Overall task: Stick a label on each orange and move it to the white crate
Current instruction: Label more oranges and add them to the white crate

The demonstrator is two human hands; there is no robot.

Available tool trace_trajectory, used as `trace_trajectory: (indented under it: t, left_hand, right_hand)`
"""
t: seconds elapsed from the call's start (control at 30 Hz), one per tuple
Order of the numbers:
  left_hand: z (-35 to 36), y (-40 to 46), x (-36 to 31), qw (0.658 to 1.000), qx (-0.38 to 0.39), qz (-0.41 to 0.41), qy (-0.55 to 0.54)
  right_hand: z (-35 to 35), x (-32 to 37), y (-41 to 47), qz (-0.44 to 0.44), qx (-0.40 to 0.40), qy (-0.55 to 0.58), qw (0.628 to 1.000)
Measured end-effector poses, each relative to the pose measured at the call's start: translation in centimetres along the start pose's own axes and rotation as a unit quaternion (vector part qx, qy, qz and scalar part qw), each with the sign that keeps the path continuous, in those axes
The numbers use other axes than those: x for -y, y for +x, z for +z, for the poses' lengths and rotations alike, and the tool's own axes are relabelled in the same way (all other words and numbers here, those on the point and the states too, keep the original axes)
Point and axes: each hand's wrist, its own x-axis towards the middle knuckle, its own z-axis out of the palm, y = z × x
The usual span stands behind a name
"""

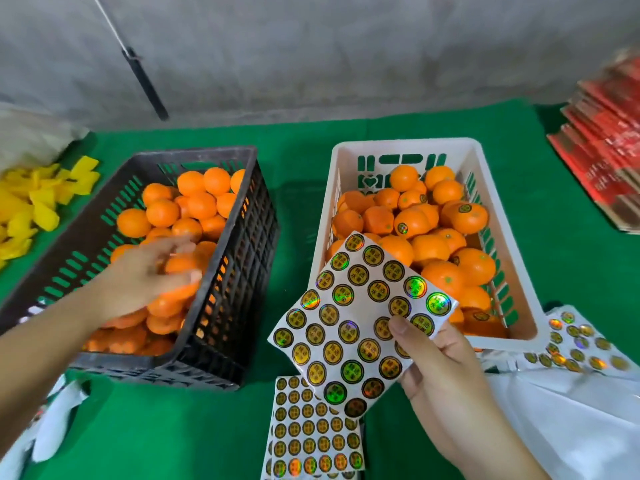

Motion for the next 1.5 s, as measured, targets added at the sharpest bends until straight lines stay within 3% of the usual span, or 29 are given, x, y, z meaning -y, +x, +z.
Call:
trace_trajectory:
  t: [0.07,0.13,0.17,0.27,0.37,0.6,0.7,0.8,0.87,0.93,0.97,1.0,1.1,1.37,1.43,1.5]
  left_hand:
    - [0.4,-0.3,-2.1,0.995,-0.057,-0.018,-0.08]
    - [2.0,-2.3,-4.8,0.969,-0.127,-0.014,-0.213]
    - [3.1,-3.4,-6.1,0.947,-0.127,-0.026,-0.295]
    - [8.0,-5.6,-9.0,0.847,-0.039,-0.134,-0.513]
    - [12.0,-6.8,-10.6,0.807,0.02,-0.188,-0.559]
    - [12.2,-7.3,-9.7,0.808,0.264,-0.123,-0.512]
    - [12.7,-7.8,-10.4,0.83,0.285,-0.09,-0.471]
    - [13.6,-8.4,-10.9,0.866,0.245,-0.07,-0.43]
    - [14.4,-8.8,-11.0,0.878,0.216,-0.07,-0.421]
    - [15.0,-9.1,-11.0,0.89,0.197,-0.058,-0.407]
    - [15.3,-9.2,-11.1,0.894,0.194,-0.049,-0.402]
    - [15.4,-9.4,-11.4,0.896,0.195,-0.034,-0.398]
    - [15.4,-10.0,-12.2,0.899,0.184,0.018,-0.397]
    - [14.8,-10.2,-12.5,0.927,0.16,0.119,-0.318]
    - [14.7,-10.4,-12.5,0.929,0.157,0.141,-0.303]
    - [14.6,-10.4,-12.3,0.923,0.162,0.142,-0.32]
  right_hand:
    - [-0.2,0.0,-0.3,0.001,0.001,-0.023,1.0]
    - [0.3,0.5,-0.5,0.0,0.005,-0.033,0.999]
    - [0.4,0.7,-0.7,0.001,-0.008,-0.035,0.999]
    - [-0.4,1.1,-0.7,-0.004,-0.04,-0.048,0.998]
    - [-1.4,2.4,-1.1,-0.02,-0.027,-0.051,0.998]
    - [-3.9,4.7,-1.1,-0.062,-0.005,-0.146,0.987]
    - [-4.0,5.5,-1.0,-0.088,0.019,-0.195,0.977]
    - [-3.6,5.2,-1.0,-0.138,0.014,-0.253,0.957]
    - [-3.3,4.6,-1.2,-0.21,-0.092,-0.403,0.886]
    - [-2.5,4.0,-1.9,-0.357,-0.159,-0.553,0.736]
    - [-2.0,3.7,-2.2,-0.421,-0.131,-0.585,0.68]
    - [-1.5,3.5,-2.6,-0.45,-0.072,-0.597,0.66]
    - [-0.6,3.3,-2.7,-0.416,0.066,-0.585,0.693]
    - [0.2,4.4,-2.5,-0.408,0.072,-0.606,0.68]
    - [0.4,4.8,-2.5,-0.378,0.095,-0.577,0.718]
    - [0.3,5.3,-2.4,-0.298,0.136,-0.516,0.791]
